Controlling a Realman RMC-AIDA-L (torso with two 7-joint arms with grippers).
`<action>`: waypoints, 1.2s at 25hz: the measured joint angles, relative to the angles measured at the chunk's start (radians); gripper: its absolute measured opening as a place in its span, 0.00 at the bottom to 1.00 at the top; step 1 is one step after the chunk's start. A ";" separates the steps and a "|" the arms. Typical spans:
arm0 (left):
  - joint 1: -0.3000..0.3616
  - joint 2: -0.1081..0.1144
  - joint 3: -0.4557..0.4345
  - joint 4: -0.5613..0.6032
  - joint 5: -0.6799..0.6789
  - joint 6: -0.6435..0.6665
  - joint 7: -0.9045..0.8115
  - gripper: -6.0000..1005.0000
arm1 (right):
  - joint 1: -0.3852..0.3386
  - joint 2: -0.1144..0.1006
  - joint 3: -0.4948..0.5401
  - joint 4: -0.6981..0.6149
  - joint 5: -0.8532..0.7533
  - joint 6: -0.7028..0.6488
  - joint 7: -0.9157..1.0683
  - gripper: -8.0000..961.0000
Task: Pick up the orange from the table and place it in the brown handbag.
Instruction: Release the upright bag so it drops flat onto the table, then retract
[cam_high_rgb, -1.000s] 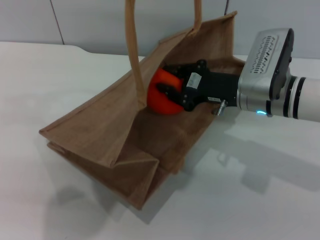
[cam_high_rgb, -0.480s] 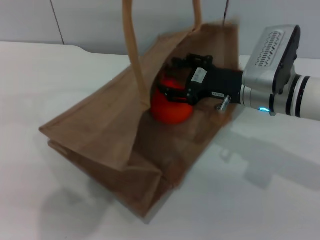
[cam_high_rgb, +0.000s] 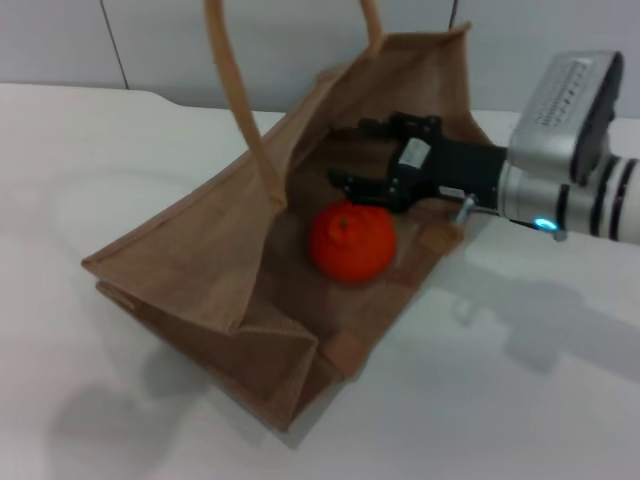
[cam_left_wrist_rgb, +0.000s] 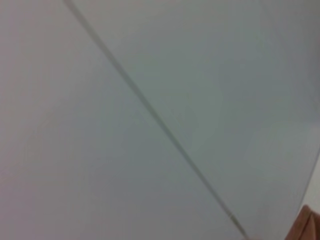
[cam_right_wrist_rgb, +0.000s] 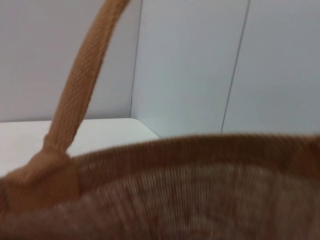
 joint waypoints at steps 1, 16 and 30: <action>0.014 0.000 -0.016 0.000 0.000 0.003 0.000 0.13 | -0.014 -0.004 0.001 0.005 -0.001 0.004 0.007 0.82; 0.078 -0.004 -0.080 -0.008 0.035 0.058 -0.023 0.13 | -0.271 -0.132 0.170 0.113 -0.007 0.007 0.091 0.82; 0.141 -0.002 -0.034 -0.195 -0.206 0.255 0.066 0.67 | -0.295 -0.127 0.203 0.104 -0.011 -0.006 0.084 0.82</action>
